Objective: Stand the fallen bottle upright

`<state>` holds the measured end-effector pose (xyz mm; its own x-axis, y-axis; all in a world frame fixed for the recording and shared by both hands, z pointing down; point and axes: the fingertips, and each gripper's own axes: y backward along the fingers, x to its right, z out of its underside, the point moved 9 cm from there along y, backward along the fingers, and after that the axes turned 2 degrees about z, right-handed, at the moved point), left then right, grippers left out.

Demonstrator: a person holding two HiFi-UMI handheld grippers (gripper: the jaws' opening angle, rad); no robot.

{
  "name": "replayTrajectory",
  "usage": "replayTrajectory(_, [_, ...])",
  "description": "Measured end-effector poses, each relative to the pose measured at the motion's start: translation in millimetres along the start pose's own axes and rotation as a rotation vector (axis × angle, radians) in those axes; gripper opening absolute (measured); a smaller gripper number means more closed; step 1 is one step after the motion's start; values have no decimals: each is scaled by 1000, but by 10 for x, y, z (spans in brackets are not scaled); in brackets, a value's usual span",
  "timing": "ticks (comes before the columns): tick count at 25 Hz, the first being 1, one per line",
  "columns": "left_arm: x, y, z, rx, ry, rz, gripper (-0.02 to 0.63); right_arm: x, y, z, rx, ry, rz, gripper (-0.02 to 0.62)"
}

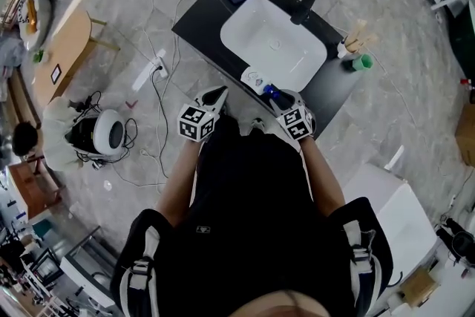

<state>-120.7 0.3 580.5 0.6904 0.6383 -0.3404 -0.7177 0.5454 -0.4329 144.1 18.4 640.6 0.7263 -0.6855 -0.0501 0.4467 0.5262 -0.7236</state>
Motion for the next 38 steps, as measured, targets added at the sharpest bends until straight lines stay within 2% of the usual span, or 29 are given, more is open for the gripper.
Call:
replayTrajectory(27, [-609,91,-127,-7,6,65,15,-148,-39,-730,39,47,61,209])
replayTrajectory(32, [-708,84,-153,-32,-29,68,15,-180,-92,-853,54,51,77,209])
replayTrajectory(38, [-800,77,-186,-33,-27,81,15,-205,-151,-986,56,58,83,209])
